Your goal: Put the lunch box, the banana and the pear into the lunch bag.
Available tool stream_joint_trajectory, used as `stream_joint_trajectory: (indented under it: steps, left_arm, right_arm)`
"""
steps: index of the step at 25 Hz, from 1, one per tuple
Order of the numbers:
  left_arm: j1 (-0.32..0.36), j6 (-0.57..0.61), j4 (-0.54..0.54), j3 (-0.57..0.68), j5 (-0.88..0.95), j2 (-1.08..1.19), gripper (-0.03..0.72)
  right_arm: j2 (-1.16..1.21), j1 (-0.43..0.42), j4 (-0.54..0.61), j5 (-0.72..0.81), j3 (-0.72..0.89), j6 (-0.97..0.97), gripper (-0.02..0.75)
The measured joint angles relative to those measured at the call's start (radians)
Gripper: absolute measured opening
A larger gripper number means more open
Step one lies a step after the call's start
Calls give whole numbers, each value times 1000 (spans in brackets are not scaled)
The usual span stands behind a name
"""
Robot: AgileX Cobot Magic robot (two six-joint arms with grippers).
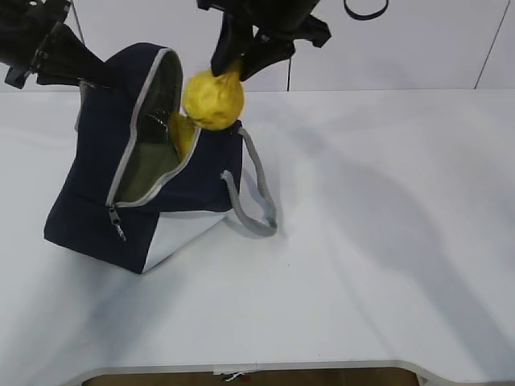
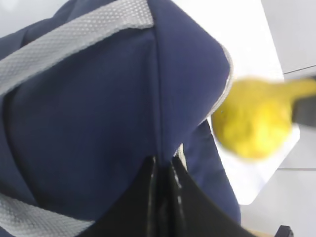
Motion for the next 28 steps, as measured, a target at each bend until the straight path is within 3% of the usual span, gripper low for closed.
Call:
stream_joint_trajectory:
  steps: [4, 15, 22, 28]
  left_arm:
    - [0, 0, -28, 0, 4, 0, 0]
    - [0, 0, -51, 0, 40, 0, 0]
    - [0, 0, -55, 0, 42, 0, 0]
    - [0, 0, -58, 0, 44, 0, 0]
  right_arm:
    - [9, 2, 102, 2, 0, -31, 268]
    - [118, 2, 227, -99, 0, -47, 281]
    - [138, 31, 270, -90, 0, -85, 512]
    - [138, 22, 173, -17, -82, -109, 551]
